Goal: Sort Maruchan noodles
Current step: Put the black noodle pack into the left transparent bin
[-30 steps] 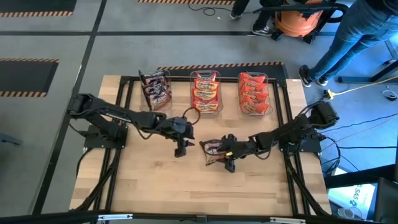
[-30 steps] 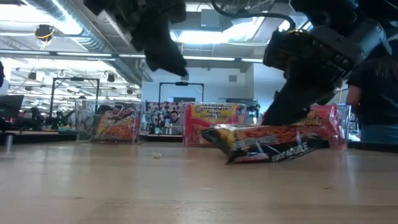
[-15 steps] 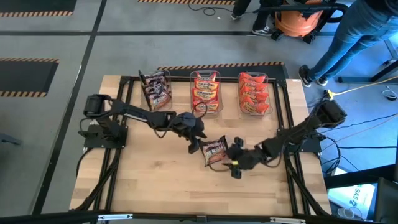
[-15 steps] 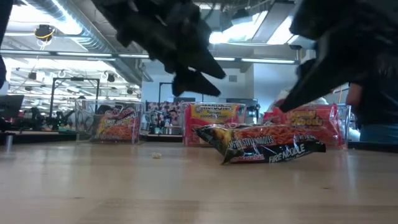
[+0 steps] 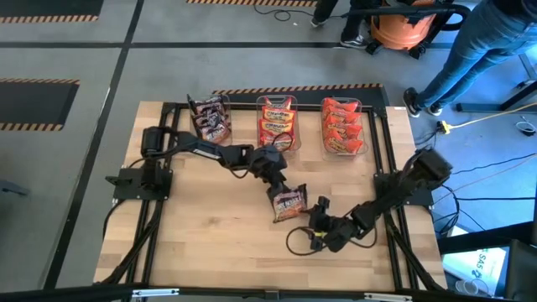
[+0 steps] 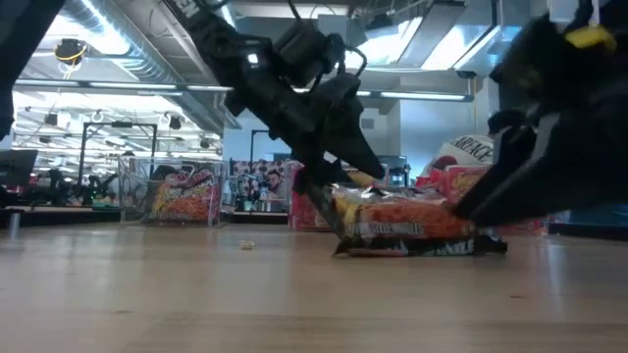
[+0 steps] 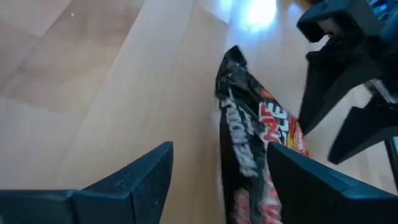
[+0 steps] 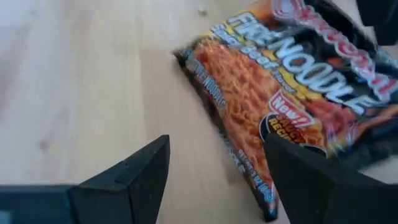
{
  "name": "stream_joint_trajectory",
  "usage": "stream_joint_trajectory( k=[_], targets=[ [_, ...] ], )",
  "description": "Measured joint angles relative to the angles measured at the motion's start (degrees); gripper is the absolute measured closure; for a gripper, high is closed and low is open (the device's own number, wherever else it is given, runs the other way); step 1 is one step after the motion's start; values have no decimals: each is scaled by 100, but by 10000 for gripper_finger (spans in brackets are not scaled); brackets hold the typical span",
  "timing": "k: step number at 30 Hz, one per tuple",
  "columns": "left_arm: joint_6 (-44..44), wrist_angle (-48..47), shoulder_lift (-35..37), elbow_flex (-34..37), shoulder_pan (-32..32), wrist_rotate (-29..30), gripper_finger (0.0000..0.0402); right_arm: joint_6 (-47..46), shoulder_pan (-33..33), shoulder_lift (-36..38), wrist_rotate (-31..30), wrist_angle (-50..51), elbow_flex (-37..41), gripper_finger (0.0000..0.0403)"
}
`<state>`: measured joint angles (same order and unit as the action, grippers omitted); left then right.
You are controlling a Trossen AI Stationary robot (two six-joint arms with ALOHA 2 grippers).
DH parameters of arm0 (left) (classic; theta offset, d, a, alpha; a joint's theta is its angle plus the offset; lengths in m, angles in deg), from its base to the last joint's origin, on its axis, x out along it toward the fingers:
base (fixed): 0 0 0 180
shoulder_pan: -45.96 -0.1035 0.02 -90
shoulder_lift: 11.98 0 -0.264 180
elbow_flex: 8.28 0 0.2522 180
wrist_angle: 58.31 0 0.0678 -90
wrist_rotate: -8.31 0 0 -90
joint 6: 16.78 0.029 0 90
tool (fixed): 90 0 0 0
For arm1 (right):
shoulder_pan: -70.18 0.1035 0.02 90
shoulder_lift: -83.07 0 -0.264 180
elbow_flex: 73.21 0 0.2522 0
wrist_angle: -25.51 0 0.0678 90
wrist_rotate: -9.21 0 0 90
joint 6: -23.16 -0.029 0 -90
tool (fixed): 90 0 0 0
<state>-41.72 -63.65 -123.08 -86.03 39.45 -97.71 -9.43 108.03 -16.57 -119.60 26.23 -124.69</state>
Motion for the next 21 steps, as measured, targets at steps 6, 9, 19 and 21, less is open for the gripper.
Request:
stream_joint_trajectory(
  k=[6,9,19,21],
  targets=[
    [-49,157,-285,-2,-34,-292,149,-23,2,-460,-273,-249,7,150],
    [-163,223,-276,0,-28,-557,149,-63,2,-498,-306,-242,5,150],
    [-716,484,-324,2,5,-1439,149,-18,-47,-498,-421,-250,5,150],
    [-867,451,-340,7,3,-1687,150,-11,-99,-498,-437,-262,5,150]
  ],
)
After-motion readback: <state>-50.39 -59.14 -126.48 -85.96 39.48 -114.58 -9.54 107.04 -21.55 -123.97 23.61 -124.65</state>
